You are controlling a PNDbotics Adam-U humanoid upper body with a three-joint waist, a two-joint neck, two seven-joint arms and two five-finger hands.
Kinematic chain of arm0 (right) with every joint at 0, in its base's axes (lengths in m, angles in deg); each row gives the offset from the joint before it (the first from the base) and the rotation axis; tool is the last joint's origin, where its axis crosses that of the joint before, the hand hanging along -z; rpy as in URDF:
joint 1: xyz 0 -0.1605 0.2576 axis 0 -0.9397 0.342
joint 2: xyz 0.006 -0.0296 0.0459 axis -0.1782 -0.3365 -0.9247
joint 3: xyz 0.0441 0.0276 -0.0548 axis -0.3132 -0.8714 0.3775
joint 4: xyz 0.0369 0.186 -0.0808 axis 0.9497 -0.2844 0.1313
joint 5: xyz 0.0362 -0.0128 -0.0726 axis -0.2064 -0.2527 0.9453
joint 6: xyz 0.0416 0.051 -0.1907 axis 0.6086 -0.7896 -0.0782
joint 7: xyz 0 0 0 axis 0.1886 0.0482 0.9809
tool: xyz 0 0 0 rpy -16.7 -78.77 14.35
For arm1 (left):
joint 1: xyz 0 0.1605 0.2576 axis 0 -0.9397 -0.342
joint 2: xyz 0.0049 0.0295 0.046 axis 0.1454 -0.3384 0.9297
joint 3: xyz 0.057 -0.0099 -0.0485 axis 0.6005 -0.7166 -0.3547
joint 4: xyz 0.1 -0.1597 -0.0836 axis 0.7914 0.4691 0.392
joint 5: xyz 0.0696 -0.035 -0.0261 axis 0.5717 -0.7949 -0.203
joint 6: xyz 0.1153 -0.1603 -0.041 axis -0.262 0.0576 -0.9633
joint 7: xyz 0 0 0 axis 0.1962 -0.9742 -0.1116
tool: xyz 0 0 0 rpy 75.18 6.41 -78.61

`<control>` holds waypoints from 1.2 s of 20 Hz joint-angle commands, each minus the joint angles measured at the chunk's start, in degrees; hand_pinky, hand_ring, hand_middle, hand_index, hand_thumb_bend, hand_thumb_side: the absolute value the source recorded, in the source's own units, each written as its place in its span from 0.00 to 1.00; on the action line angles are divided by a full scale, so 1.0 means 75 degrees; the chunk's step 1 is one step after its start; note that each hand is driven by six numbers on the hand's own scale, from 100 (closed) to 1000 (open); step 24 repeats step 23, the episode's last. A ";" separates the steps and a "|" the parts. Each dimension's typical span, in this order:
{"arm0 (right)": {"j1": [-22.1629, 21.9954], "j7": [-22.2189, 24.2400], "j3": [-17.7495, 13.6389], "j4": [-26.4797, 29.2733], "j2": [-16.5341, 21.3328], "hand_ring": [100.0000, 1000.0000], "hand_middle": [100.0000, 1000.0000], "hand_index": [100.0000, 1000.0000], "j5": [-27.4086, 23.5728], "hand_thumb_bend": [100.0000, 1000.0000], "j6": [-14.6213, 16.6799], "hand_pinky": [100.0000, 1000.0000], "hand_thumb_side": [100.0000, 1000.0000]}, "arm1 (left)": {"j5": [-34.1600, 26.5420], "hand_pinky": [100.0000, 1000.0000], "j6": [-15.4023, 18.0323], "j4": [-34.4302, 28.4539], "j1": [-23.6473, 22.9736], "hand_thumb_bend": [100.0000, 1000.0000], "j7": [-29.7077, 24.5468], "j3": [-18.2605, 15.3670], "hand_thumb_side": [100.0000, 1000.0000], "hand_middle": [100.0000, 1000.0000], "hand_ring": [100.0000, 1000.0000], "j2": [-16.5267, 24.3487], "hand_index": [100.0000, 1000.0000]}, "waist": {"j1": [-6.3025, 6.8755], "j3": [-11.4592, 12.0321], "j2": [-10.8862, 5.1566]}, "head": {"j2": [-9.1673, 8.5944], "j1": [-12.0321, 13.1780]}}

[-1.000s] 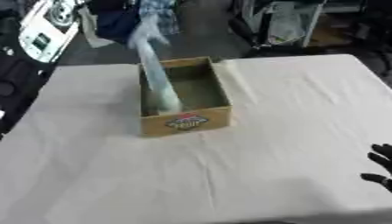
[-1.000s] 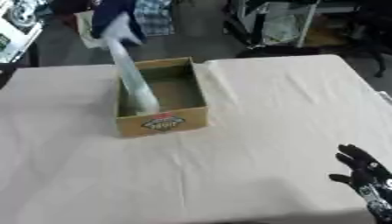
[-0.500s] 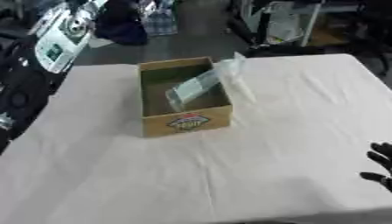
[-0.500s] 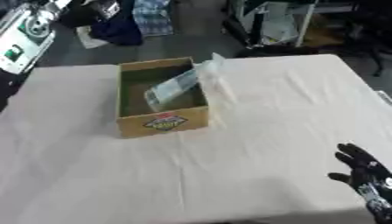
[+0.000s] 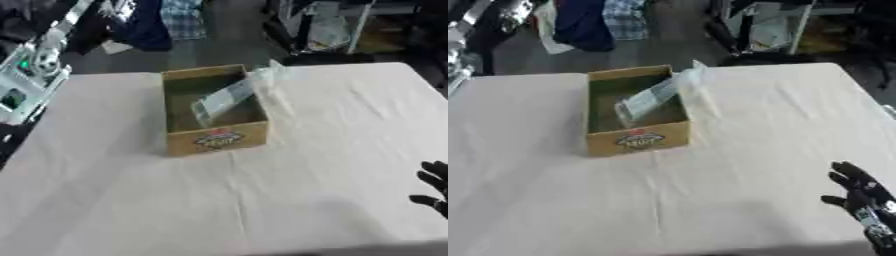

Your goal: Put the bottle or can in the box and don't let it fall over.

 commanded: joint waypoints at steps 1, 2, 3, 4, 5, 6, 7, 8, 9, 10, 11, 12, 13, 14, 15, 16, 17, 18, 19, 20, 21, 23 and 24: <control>0.0092 -0.0075 -0.0082 0.0102 0.0009 1.00 0.97 1.00 0.0009 0.00 -0.0010 0.77 0.61 | -0.0447 0.73 -0.0016 -0.0698 -0.0644 0.00 0.0413 -0.0331 0.99 0.66 0.68 -0.0892 0.89 | -0.0015 0.0045 -0.0013 | -0.0090 -0.0026; 0.0092 -0.0082 -0.0086 0.0103 0.0001 1.00 0.97 1.00 0.0008 0.00 -0.0009 0.77 0.61 | -0.0476 0.72 0.0001 -0.0748 -0.0914 0.01 0.0481 -0.0365 1.00 0.65 0.67 -0.1303 0.88 | -0.0032 0.0069 -0.0008 | -0.0087 -0.0036; 0.0087 -0.0088 -0.0090 0.0109 -0.0011 1.00 0.97 1.00 0.0001 0.00 -0.0005 0.77 0.61 | -0.0467 0.72 0.0022 -0.0741 -0.1130 0.02 0.0532 -0.0386 1.00 0.65 0.67 -0.1710 0.88 | -0.0050 0.0109 -0.0004 | -0.0090 -0.0034; 0.0082 -0.0095 -0.0096 0.0113 -0.0022 1.00 0.97 1.00 -0.0004 0.00 -0.0003 0.77 0.61 | -0.0429 0.72 0.0060 -0.0690 -0.1330 0.03 0.0572 -0.0384 1.00 0.65 0.67 -0.2126 0.88 | -0.0066 0.0152 -0.0001 | -0.0088 -0.0005; 0.0075 -0.0098 -0.0099 0.0111 -0.0031 1.00 0.97 1.00 -0.0003 0.00 -0.0004 0.77 0.61 | -0.0379 0.72 0.0110 -0.0602 -0.1519 0.03 0.0594 -0.0349 1.00 0.64 0.67 -0.2472 0.88 | -0.0081 0.0185 -0.0006 | -0.0074 0.0022; 0.0066 -0.0099 -0.0100 0.0114 -0.0037 1.00 0.97 1.00 -0.0005 0.00 -0.0001 0.77 0.60 | -0.0315 0.72 0.0162 -0.0487 -0.1705 0.03 0.0605 -0.0291 1.00 0.64 0.67 -0.2737 0.88 | -0.0093 0.0219 -0.0015 | -0.0066 0.0033; 0.0058 -0.0100 -0.0103 0.0116 -0.0040 1.00 0.97 1.00 -0.0009 0.00 0.0003 0.77 0.60 | -0.0232 0.72 0.0213 -0.0379 -0.1845 0.03 0.0604 -0.0242 1.00 0.64 0.67 -0.2909 0.88 | -0.0102 0.0243 -0.0023 | -0.0061 0.0040; 0.0047 -0.0106 -0.0111 0.0117 -0.0038 1.00 0.97 1.00 -0.0012 0.00 0.0006 0.77 0.60 | -0.0155 0.72 0.0242 -0.0242 -0.2001 0.02 0.0601 -0.0193 1.00 0.64 0.67 -0.3052 0.88 | -0.0112 0.0263 -0.0033 | -0.0056 0.0042; 0.0039 -0.0114 -0.0117 0.0119 -0.0034 1.00 0.97 1.00 -0.0016 0.00 0.0010 0.77 0.59 | -0.0093 0.71 0.0270 -0.0115 -0.2108 0.02 0.0609 -0.0157 1.00 0.64 0.66 -0.3152 0.87 | -0.0119 0.0281 -0.0040 | -0.0056 0.0034; 0.0031 -0.0119 -0.0121 0.0125 -0.0036 1.00 0.97 1.00 -0.0023 0.00 0.0015 0.77 0.60 | -0.0077 0.71 0.0288 0.0022 -0.2183 0.02 0.0651 -0.0125 1.00 0.63 0.66 -0.3243 0.87 | -0.0125 0.0314 -0.0042 | -0.0064 0.0033; 0.0024 -0.0121 -0.0121 0.0127 -0.0038 1.00 0.97 1.00 -0.0023 0.00 0.0016 0.77 0.60 | -0.0081 0.71 0.0316 0.0133 -0.2216 0.02 0.0694 -0.0093 1.00 0.63 0.66 -0.3303 0.87 | -0.0129 0.0334 -0.0043 | -0.0064 0.0041; 0.0020 -0.0114 -0.0114 0.0122 -0.0041 1.00 0.97 1.00 -0.0013 0.00 0.0016 0.77 0.60 | -0.0093 0.71 0.0338 0.0233 -0.2228 0.02 0.0721 -0.0057 1.00 0.63 0.66 -0.3352 0.87 | -0.0135 0.0343 -0.0043 | -0.0057 0.0052; 0.0019 -0.0104 -0.0104 0.0120 -0.0046 1.00 0.97 1.00 -0.0005 0.00 0.0020 0.77 0.60 | -0.0102 0.71 0.0360 0.0316 -0.2219 0.02 0.0732 -0.0021 1.00 0.63 0.66 -0.3389 0.87 | -0.0140 0.0349 -0.0041 | -0.0059 0.0051; 0.0016 -0.0095 -0.0096 0.0122 -0.0051 1.00 0.97 1.00 -0.0001 0.00 0.0026 0.77 0.60 | -0.0107 0.71 0.0383 0.0375 -0.2200 0.02 0.0730 0.0011 1.00 0.63 0.66 -0.3418 0.87 | -0.0146 0.0352 -0.0037 | -0.0064 0.0047; 0.0013 -0.0091 -0.0094 0.0121 -0.0054 1.00 0.97 1.00 0.0004 0.00 0.0031 0.77 0.60 | -0.0113 0.71 0.0403 0.0420 -0.2181 0.02 0.0725 0.0034 1.00 0.63 0.66 -0.3439 0.87 | -0.0151 0.0352 -0.0034 | -0.0062 0.0047; 0.0009 -0.0093 -0.0097 0.0120 -0.0058 1.00 0.97 1.00 0.0009 0.00 0.0034 0.77 0.60 | -0.0125 0.71 0.0415 0.0460 -0.2163 0.02 0.0728 0.0055 1.00 0.63 0.66 -0.3456 0.87 | -0.0157 0.0349 -0.0031 | -0.0052 0.0047; 0.0005 -0.0097 -0.0100 0.0121 -0.0061 1.00 0.97 1.00 0.0012 0.00 0.0038 0.77 0.60 | -0.0147 0.71 0.0427 0.0491 -0.2150 0.02 0.0735 0.0073 1.00 0.63 0.65 -0.3472 0.87 | -0.0160 0.0348 -0.0027 | -0.0049 0.0052; 0.0005 -0.0102 -0.0103 0.0120 -0.0065 1.00 0.97 1.00 0.0019 0.00 0.0037 0.77 0.61 | -0.0155 0.71 0.0442 0.0511 -0.2149 0.02 0.0740 0.0083 1.00 0.63 0.65 -0.3486 0.87 | -0.0159 0.0348 -0.0021 | -0.0047 0.0066; 0.0006 -0.0106 -0.0104 0.0117 -0.0068 1.00 0.97 1.00 0.0028 0.00 0.0036 0.77 0.61 | -0.0149 0.71 0.0452 0.0524 -0.2151 0.02 0.0745 0.0089 1.00 0.63 0.65 -0.3496 0.87 | -0.0158 0.0346 -0.0016 | -0.0037 0.0073; 0.0009 -0.0107 -0.0101 0.0118 -0.0072 1.00 0.97 1.00 0.0034 0.00 0.0038 0.77 0.60 | -0.0141 0.71 0.0459 0.0531 -0.2151 0.02 0.0753 0.0092 1.00 0.62 0.65 -0.3506 0.88 | -0.0158 0.0351 -0.0014 | -0.0023 0.0067; 0.0010 -0.0107 -0.0099 0.0118 -0.0073 1.00 0.97 1.00 0.0038 0.00 0.0039 0.77 0.60 | -0.0134 0.70 0.0465 0.0534 -0.2151 0.02 0.0762 0.0092 1.00 0.62 0.65 -0.3517 0.88 | -0.0159 0.0358 -0.0014 | -0.0009 0.0060; 0.0012 -0.0106 -0.0094 0.0120 -0.0068 1.00 0.97 1.00 0.0033 0.00 0.0047 0.77 0.60 | -0.0126 0.70 0.0472 0.0538 -0.2157 0.02 0.0789 0.0084 1.00 0.62 0.65 -0.3539 0.88 | -0.0168 0.0388 -0.0023 | 0.0003 0.0037; 0.0012 -0.0106 -0.0094 0.0120 -0.0068 1.00 0.97 1.00 0.0033 0.00 0.0047 0.77 0.60 | -0.0126 0.70 0.0472 0.0538 -0.2157 0.02 0.0789 0.0084 1.00 0.62 0.65 -0.3539 0.88 | -0.0168 0.0388 -0.0023 | 0.0003 0.0037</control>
